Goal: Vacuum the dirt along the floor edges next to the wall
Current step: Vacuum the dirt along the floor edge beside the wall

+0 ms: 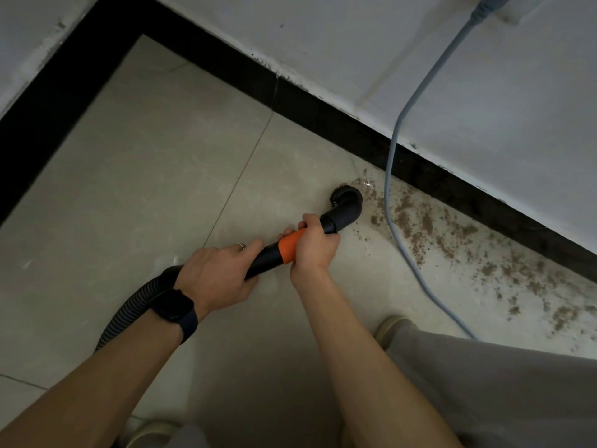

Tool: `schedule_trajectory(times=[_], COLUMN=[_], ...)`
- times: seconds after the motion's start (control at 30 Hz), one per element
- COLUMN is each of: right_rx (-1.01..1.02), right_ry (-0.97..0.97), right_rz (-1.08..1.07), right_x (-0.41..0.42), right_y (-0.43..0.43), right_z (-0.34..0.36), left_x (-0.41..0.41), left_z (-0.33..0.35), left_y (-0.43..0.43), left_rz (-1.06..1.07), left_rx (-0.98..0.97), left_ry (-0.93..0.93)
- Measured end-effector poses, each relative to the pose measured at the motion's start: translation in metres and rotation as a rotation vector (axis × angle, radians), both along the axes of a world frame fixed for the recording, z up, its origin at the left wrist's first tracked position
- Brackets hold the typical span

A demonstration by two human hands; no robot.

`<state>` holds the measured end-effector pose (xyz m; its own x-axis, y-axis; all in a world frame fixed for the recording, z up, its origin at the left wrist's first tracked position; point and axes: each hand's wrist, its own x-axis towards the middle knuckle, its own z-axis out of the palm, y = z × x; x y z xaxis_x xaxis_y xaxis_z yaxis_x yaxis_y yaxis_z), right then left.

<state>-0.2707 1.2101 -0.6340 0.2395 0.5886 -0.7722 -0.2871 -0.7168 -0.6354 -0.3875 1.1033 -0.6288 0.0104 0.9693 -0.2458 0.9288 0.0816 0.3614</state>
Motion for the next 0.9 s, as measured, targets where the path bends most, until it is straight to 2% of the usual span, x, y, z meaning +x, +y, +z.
schedule_trajectory(times=[0.2,0.9], right_rx=[0.014,0.052], right_ry=[0.010,0.025], right_rz=[-0.013,-0.060], right_x=[0.006,0.025], right_y=[0.015,0.074], right_z=[0.003,0.009], left_x=[0.005,0.017], left_z=[-0.003,0.011], left_y=[0.014,0.093], left_rz=[-0.028,-0.172], left_rx=[0.033,-0.033], left_ry=[0.015,0.157])
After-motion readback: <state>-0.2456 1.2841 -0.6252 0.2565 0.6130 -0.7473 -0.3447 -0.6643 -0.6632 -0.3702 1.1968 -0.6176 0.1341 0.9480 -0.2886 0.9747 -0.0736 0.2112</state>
